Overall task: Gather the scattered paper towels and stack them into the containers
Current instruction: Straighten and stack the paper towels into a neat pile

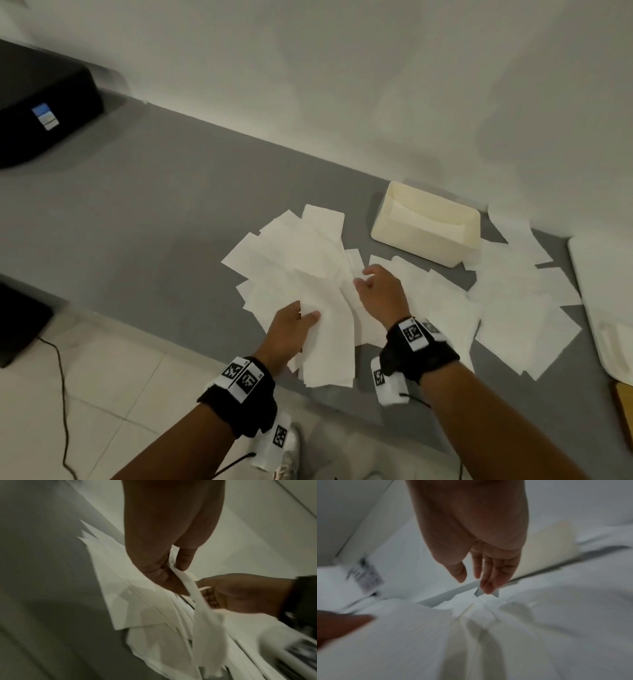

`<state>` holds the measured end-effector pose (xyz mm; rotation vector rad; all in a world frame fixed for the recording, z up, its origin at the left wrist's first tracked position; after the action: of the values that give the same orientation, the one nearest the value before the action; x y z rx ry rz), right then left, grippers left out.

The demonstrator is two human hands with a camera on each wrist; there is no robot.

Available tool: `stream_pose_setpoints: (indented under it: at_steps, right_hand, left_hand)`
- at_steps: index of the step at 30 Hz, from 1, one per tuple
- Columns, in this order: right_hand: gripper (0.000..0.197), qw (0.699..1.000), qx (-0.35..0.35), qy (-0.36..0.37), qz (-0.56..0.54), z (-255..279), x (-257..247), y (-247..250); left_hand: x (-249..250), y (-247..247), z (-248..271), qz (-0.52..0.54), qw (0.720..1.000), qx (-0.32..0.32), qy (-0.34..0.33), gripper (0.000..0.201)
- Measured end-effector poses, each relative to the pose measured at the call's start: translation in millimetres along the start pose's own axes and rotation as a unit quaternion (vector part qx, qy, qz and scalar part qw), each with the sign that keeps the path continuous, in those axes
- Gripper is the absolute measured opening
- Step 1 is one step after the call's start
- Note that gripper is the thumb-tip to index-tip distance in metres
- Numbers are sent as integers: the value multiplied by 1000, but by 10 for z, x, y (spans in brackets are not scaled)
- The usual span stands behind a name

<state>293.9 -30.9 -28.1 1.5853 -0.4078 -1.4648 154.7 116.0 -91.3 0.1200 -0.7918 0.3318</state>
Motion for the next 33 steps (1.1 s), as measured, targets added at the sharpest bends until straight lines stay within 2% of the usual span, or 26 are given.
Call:
stream_pose_setpoints:
  at_steps: [4,7,10,13,15,17,19,22,23,27,30,33]
  right_hand:
    - [34,989,-86,89,76,-690,-379,-462]
    - [50,981,-128,86,118,-986,-471,-725]
    - [61,968,-141,65,195,-1103,-419,-844]
    - [55,965,-130,46,224,-1204,-372,-850]
    - [48,969,-140,35,202,-1256,-361,-876]
    - [33,968,-159,43,190,-1277,-393,-905]
    - [31,970,-158,41,178,-1297,-373,-905]
    - [60,981,-136,7,137,-1272,-251,-859]
    - [64,981,-142,-2,133,-1273,-209,-876]
    - [57,979,-170,-20,113,-1284,-154,-907]
    - [63,982,-158,-5,105,-1294,-162,-866]
    - [62,987,-141,5,80,-1296,-153,-808]
  left_hand:
    - [-117,412,-22,92,994,46,27,16]
    - [-193,598,-33,153,986,47,47,17]
    - [-344,660,-99,199,976,39,86,36]
    - [-393,619,-141,209,972,25,103,42]
    - [-378,610,-144,224,969,20,106,32]
    - [-397,637,-153,237,964,33,119,21]
    - [-412,676,-180,236,962,54,126,19]
    - [-404,655,-191,231,962,58,136,11]
    - [-406,624,-178,229,962,50,142,8]
    - [-391,515,-169,183,973,7,138,20]
    - [-400,571,-198,100,988,41,112,21]
    - [-420,574,-226,84,990,48,101,16]
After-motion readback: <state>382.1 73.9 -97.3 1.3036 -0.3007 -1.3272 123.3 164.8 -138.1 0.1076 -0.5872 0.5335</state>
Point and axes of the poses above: each hand's wrist, its own z-axis away from the middle knuckle, its own y-axis out of the back of the hand, x = y × z, the point moved 10 cm from there along -z, towards the middle knuckle, and after that the axes turned 13 degrees about y, right-handed, at the moved point
